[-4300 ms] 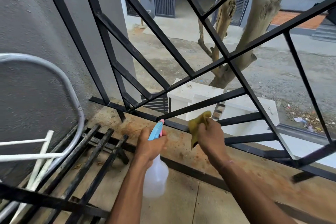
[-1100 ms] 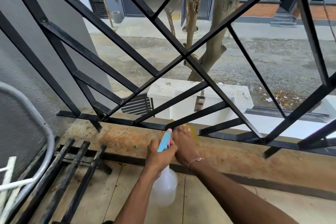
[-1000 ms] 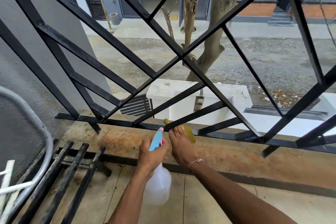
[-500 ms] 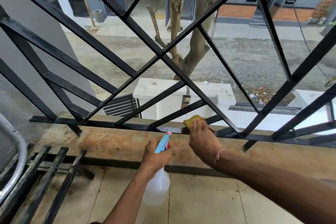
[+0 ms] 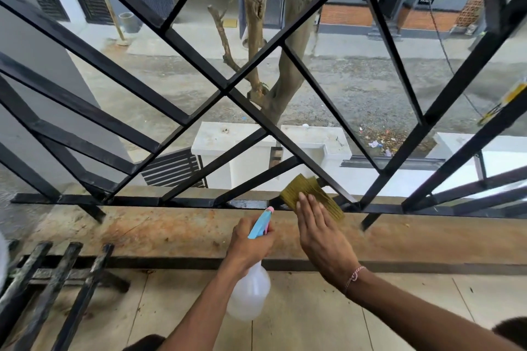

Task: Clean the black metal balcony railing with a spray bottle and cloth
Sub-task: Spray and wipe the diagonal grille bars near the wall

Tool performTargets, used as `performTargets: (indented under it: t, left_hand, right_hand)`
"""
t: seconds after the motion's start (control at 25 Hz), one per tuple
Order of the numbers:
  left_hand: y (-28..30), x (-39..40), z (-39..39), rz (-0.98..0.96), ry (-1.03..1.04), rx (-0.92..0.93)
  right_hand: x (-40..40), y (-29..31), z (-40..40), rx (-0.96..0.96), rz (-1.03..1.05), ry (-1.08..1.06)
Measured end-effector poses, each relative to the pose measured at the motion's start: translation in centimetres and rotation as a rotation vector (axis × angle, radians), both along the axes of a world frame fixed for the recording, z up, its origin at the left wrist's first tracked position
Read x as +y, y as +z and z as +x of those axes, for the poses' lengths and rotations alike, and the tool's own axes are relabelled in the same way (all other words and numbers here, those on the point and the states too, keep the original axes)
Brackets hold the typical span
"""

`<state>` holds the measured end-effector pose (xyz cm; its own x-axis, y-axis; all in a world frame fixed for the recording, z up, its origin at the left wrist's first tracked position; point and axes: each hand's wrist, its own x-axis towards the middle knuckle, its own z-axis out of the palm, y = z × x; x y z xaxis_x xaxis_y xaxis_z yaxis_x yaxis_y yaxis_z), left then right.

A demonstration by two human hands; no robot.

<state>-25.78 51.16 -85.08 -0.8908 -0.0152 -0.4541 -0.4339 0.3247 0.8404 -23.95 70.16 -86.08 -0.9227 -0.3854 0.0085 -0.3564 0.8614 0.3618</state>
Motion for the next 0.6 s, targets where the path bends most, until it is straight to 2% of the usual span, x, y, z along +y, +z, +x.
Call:
performTargets:
  t: [0.24, 0.4, 0.52, 0.6]
  left_hand:
    - [-0.1, 1.0, 0.0, -0.01, -0.059, 0.047]
    - [-0.3, 1.9, 0.4, 0.017, -0.138, 0.077]
    - [-0.3, 2.3, -0.1, 0.004, -0.147, 0.1]
    - [-0.5, 2.4, -0.3, 0.01, -0.144, 0.094]
  right_hand:
    - [-0.3, -3.6, -0.3, 0.117, -0.288, -0.085]
    - [0.6, -4.2, 0.2, -0.003, -0.397, -0.298]
    - [0.4, -4.2, -0.8, -0.04, -0.42, -0.381]
    - [-1.5, -3.6, -1.5, -0.085, -0.562, -0.474]
